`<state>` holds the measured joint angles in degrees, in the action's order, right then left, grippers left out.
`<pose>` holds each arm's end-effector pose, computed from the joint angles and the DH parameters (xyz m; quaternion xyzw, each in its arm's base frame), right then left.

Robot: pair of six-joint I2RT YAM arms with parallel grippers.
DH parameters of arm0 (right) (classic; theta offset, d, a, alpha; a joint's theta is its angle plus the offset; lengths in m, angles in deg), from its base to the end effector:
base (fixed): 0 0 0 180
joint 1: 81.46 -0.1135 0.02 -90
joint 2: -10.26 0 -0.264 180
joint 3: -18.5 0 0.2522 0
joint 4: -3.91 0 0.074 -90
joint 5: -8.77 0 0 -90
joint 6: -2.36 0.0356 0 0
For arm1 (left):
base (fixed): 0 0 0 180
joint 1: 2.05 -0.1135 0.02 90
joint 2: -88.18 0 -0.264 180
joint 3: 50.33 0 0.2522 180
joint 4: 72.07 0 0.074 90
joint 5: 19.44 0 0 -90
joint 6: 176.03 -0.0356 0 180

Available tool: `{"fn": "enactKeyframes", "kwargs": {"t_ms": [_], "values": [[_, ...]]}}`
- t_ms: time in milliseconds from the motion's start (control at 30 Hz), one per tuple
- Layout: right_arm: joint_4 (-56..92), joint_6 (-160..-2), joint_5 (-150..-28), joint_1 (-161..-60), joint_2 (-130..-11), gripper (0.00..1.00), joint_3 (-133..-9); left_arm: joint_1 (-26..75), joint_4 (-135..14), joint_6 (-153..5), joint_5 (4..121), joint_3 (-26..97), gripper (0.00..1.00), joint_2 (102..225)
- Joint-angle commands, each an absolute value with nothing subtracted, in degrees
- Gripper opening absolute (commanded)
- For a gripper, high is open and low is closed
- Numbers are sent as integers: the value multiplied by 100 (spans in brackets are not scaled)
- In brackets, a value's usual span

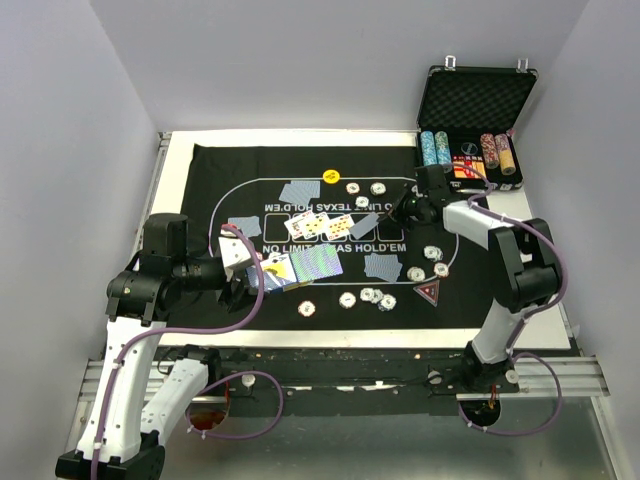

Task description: Distribute texas hold em gaming equipment

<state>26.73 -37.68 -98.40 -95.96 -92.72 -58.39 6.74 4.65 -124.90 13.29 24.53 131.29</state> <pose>0.3622 0.1045 0.1784 0.2321 0.8979 0.3033 0.2190 0.1019 -0.0461 0.3607 0.4954 0.6675 -0.3403 0.4395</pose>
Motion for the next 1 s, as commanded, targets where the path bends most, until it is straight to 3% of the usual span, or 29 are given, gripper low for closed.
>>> {"fn": "enactKeyframes", "kwargs": {"t_ms": [0, 467, 967], "values": [[2224, -3684, -9486, -9544, -9486, 1, -5696, 665, 418, -12523, 1062, 2539, 20, 13080], [2347, -3780, -9160, -9552, -9723, 2, -5186, 665, 365, -12487, 975, 2486, 20, 13098], [3110, -4325, -8827, -9605, -9390, 47, -5713, 665, 348, -12470, 974, 2451, 19, 13054]]}}
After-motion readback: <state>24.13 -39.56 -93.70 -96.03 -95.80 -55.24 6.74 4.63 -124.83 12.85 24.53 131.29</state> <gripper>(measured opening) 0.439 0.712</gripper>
